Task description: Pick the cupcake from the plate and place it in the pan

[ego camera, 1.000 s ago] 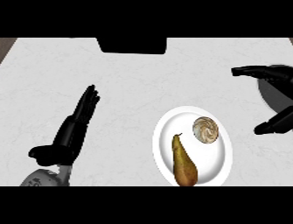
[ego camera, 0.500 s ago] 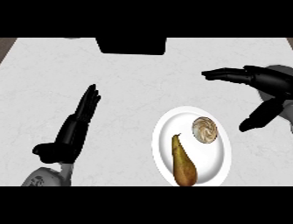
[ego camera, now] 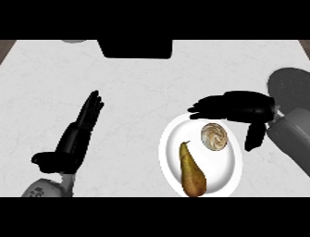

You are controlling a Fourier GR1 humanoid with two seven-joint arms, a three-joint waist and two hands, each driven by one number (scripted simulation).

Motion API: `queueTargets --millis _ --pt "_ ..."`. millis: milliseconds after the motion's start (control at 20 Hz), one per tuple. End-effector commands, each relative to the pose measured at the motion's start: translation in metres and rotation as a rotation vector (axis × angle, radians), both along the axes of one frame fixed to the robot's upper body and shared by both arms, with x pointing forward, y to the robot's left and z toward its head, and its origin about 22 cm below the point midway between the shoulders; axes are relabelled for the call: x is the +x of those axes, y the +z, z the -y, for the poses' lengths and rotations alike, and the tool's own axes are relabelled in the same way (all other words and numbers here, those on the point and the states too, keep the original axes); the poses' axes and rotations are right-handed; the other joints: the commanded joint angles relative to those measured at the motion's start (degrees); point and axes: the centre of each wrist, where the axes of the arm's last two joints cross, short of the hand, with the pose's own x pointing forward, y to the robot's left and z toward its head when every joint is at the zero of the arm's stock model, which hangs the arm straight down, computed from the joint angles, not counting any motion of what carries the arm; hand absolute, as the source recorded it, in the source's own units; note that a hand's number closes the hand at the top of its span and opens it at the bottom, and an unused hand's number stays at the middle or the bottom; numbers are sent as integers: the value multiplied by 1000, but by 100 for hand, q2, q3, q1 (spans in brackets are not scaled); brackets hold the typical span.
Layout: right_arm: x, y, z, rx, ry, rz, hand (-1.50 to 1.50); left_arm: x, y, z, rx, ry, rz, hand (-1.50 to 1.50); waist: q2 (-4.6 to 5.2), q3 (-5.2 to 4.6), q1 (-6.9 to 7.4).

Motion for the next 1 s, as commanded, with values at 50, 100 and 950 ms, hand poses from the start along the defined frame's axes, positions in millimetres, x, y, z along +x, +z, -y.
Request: queueTargets --millis 50,100,950 --pt "-5 -24 1 -121 63 12 -150 -4 9 -12 -14 9 -2 0 -25 0 -72" --pt "-11 -29 -7 -122 67 11 -150 -7 4 0 13 12 -7 0 -29 -1 -97" --pt "8 -72 -21 -71 -10 -22 -150 3 17 1 6 27 -2 0 -18 0 -83"
